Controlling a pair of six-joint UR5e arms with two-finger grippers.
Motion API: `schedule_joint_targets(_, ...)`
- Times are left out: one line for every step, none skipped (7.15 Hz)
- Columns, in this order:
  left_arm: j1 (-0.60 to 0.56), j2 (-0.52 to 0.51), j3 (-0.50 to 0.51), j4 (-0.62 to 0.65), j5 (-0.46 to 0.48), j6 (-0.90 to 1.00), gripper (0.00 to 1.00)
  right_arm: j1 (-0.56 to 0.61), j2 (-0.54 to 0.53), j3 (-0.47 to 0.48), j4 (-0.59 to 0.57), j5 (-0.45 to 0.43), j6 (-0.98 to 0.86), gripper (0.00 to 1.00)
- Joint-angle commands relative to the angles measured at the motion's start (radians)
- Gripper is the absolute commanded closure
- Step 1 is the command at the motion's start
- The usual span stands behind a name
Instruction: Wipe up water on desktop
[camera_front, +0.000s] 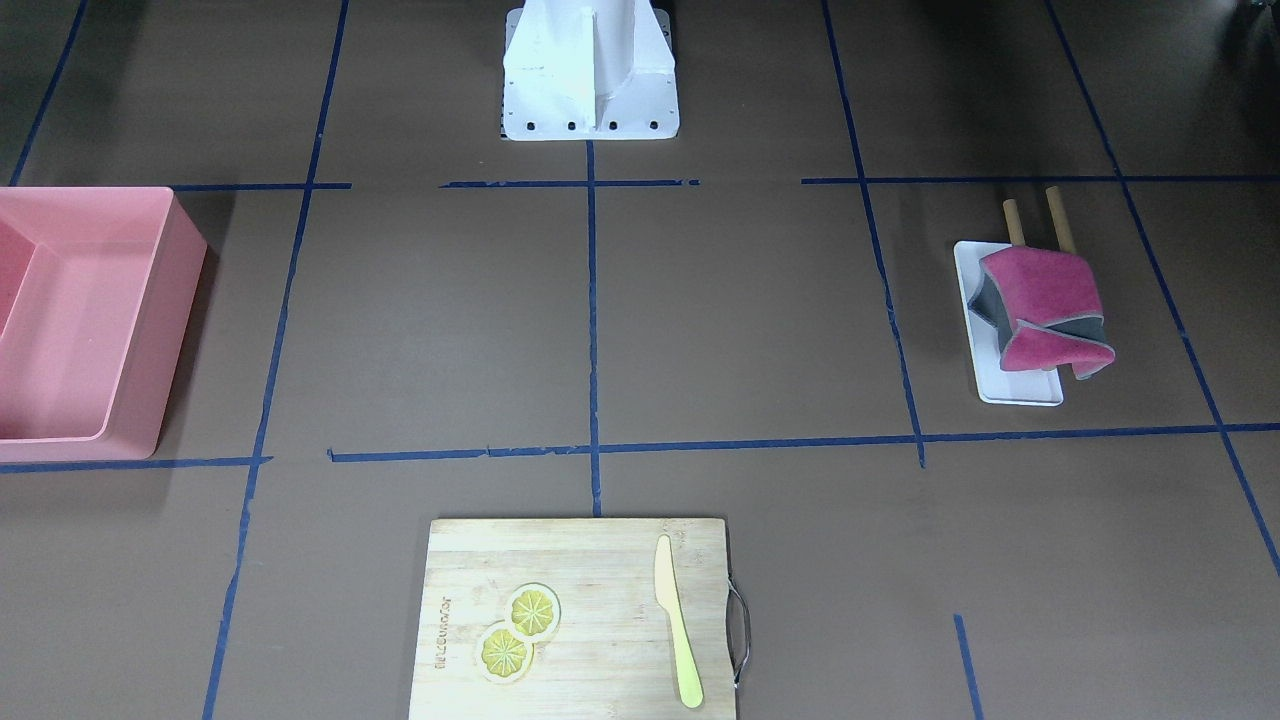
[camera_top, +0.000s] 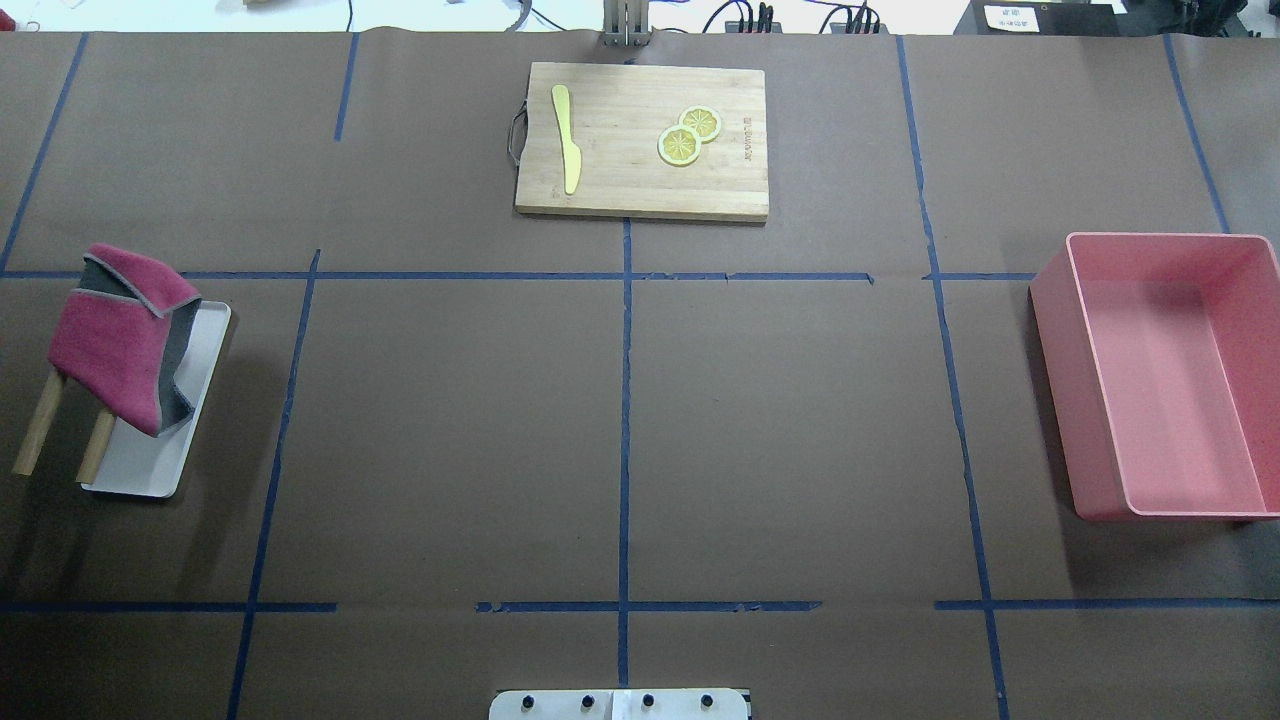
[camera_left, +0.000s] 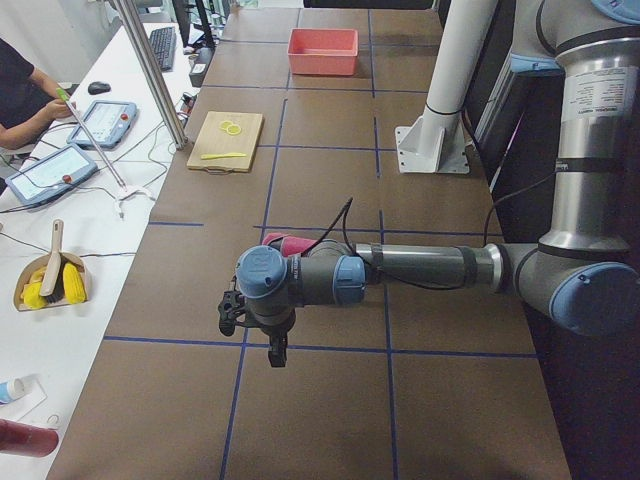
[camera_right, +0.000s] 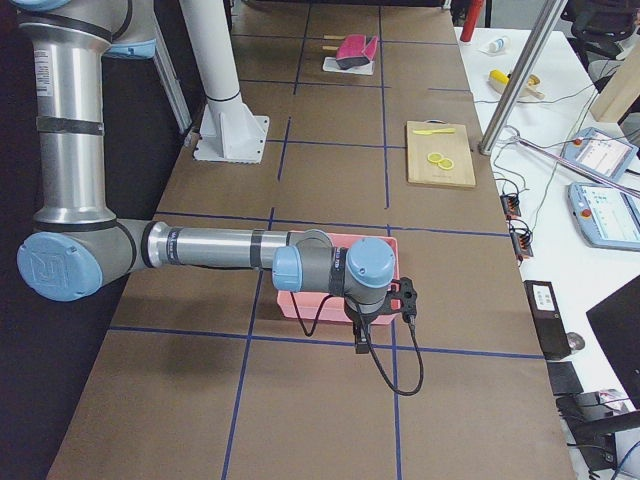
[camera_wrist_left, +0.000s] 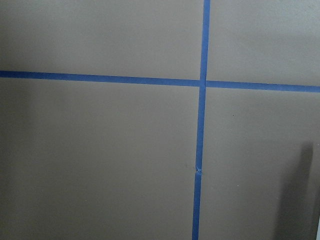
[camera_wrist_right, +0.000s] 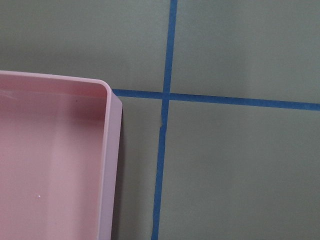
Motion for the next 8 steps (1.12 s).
schedule_joint_targets(0.000, -0.002, 0.000, -0.001, 0.000, 0.000, 0.00, 0.002, 0.000, 0.002, 0.000, 0.003, 0.005, 0.00)
schedule_joint_targets(0.000, -0.002, -0.002, -0.003, 0.000, 0.000, 0.00, 0.003, -0.001, 0.007, 0.000, 0.003, 0.005, 0.00)
schedule_joint_targets(0.000, -0.002, -0.002, -0.003, 0.000, 0.000, 0.00, 0.003, -0.001, 0.007, 0.000, 0.003, 0.005, 0.00)
schedule_joint_targets(0.000, -0.002, -0.002, -0.006, 0.000, 0.000, 0.00, 0.003, -0.001, 0.007, 0.000, 0.003, 0.005, 0.00)
schedule_joint_targets(-0.001, -0.002, -0.003, -0.009, 0.000, 0.000, 0.00, 0.003, -0.001, 0.008, 0.000, 0.003, 0.005, 0.00)
schedule_joint_targets(-0.001, -0.002, -0.008, -0.010, -0.002, 0.000, 0.00, 0.003, 0.000, 0.010, 0.000, 0.003, 0.006, 0.00)
schedule_joint_targets(0.000, -0.003, -0.008, -0.012, -0.002, 0.000, 0.00, 0.003, 0.000, 0.010, 0.000, 0.004, 0.006, 0.00)
schedule_joint_targets(0.000, -0.006, -0.010, -0.012, -0.002, 0.000, 0.00, 0.003, 0.000, 0.024, 0.000, 0.003, 0.006, 0.00)
